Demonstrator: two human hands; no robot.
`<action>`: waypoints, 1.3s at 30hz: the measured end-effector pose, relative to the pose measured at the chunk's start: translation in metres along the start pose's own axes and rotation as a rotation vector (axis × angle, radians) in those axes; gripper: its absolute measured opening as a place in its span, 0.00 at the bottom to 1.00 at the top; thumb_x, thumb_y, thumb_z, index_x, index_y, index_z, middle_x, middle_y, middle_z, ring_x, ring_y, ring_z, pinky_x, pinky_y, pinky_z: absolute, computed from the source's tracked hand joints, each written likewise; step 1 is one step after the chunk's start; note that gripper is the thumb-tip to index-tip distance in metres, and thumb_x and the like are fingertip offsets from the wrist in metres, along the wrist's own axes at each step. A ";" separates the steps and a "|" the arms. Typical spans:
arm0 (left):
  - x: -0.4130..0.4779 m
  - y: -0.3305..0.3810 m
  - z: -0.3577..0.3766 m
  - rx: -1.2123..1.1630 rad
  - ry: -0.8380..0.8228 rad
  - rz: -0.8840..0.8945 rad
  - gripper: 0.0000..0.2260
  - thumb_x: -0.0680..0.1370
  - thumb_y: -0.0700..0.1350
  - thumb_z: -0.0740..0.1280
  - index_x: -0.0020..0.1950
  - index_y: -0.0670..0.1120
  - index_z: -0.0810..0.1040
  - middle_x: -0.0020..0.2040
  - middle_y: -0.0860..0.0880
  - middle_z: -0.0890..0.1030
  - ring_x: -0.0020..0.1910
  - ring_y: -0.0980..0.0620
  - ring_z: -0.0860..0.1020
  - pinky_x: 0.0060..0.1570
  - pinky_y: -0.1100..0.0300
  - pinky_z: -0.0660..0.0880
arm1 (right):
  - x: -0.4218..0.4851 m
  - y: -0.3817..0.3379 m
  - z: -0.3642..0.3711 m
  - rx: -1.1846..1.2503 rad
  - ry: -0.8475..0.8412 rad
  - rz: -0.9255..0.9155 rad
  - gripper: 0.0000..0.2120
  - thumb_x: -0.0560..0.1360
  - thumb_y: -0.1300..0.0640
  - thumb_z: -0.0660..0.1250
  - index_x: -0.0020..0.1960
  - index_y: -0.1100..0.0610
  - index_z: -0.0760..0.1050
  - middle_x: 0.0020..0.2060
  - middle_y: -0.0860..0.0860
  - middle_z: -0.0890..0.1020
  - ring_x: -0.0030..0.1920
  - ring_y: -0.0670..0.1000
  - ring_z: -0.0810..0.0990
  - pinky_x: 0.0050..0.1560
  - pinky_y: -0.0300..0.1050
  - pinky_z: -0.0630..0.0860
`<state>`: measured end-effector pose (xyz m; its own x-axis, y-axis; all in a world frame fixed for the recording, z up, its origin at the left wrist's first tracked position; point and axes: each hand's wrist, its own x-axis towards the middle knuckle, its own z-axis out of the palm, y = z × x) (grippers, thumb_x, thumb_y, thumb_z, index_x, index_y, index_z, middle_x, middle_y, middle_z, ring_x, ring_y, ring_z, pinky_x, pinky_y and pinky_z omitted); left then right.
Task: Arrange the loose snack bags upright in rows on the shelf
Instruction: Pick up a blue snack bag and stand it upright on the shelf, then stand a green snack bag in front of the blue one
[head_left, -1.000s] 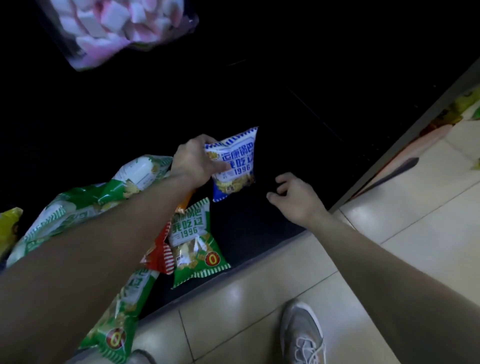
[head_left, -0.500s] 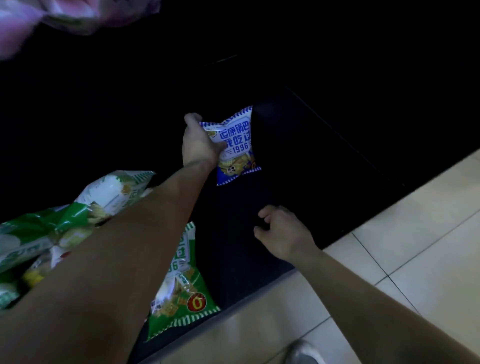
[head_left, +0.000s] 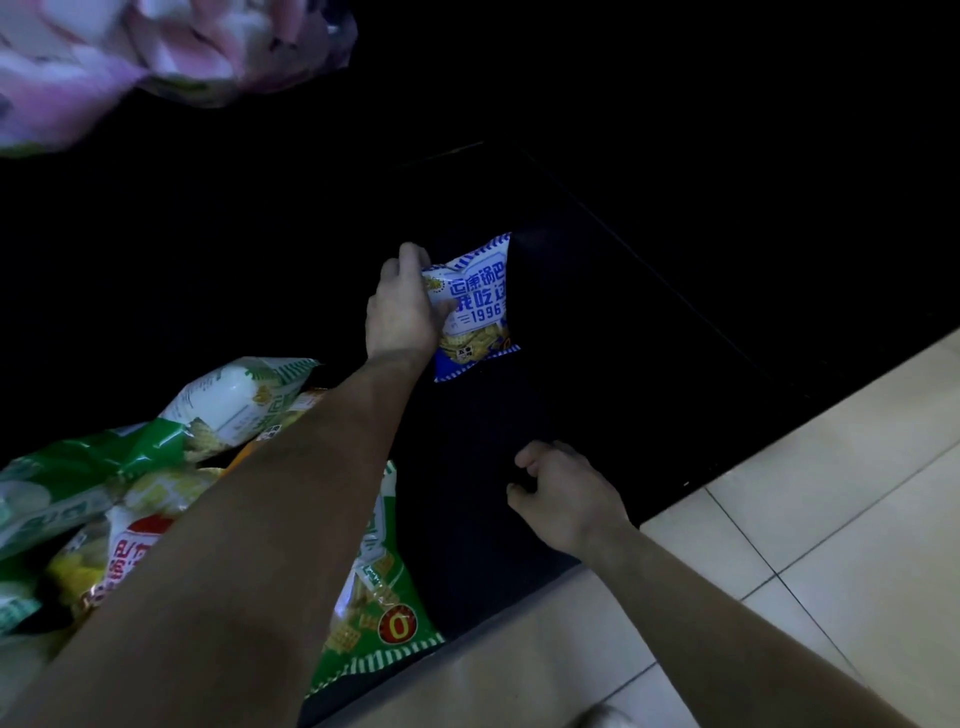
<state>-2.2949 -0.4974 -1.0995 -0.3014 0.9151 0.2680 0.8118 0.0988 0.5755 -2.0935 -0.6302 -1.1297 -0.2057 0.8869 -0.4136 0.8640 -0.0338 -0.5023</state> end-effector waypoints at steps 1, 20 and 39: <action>0.000 -0.002 0.000 0.007 -0.002 0.017 0.21 0.73 0.47 0.75 0.59 0.49 0.67 0.58 0.45 0.75 0.52 0.41 0.77 0.47 0.45 0.75 | 0.000 0.000 0.001 0.002 0.000 -0.002 0.19 0.79 0.46 0.64 0.68 0.49 0.72 0.62 0.49 0.74 0.59 0.50 0.77 0.60 0.50 0.77; -0.127 -0.075 -0.217 0.430 -0.535 0.078 0.27 0.74 0.57 0.70 0.70 0.51 0.70 0.66 0.47 0.75 0.62 0.46 0.76 0.58 0.55 0.74 | -0.036 -0.080 0.008 -0.116 -0.133 -0.136 0.30 0.78 0.44 0.66 0.75 0.54 0.65 0.67 0.55 0.75 0.64 0.53 0.76 0.59 0.50 0.76; -0.194 -0.111 -0.220 0.286 -0.533 -0.006 0.27 0.78 0.58 0.66 0.74 0.53 0.63 0.71 0.50 0.69 0.67 0.48 0.71 0.61 0.52 0.72 | -0.055 -0.080 0.063 0.132 -0.179 -0.072 0.21 0.71 0.47 0.77 0.58 0.52 0.73 0.51 0.46 0.80 0.51 0.48 0.79 0.45 0.43 0.74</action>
<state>-2.4367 -0.7724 -1.0452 -0.0745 0.9766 -0.2018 0.9355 0.1385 0.3250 -2.1803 -0.7051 -1.1151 -0.3532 0.7938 -0.4951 0.7790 -0.0436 -0.6256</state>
